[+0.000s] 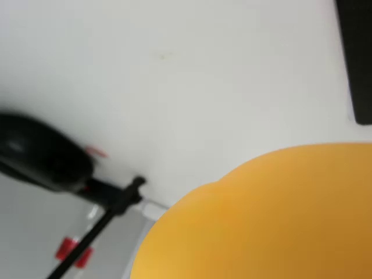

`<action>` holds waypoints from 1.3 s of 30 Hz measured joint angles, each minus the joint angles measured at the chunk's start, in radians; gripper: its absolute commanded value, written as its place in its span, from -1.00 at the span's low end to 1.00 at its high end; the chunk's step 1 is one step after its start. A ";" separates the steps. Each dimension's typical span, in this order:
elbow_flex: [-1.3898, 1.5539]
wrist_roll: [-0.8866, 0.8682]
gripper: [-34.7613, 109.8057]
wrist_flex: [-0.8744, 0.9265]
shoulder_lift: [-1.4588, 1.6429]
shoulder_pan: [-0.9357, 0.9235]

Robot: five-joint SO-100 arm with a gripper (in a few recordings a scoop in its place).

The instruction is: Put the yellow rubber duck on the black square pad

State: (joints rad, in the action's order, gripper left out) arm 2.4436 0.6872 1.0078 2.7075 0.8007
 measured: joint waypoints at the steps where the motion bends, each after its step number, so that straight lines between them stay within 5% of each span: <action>1: -0.009 0.000 -0.36 0.000 -0.029 0.000; 11: -0.249 -0.064 -0.36 0.000 -0.313 0.017; 20: -0.310 -0.210 -0.36 0.000 -0.555 0.279; 39: -0.380 -0.245 -0.36 -0.002 -0.792 0.299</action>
State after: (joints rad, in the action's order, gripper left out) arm 2.0632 0.4418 1.0063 1.9159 1.0999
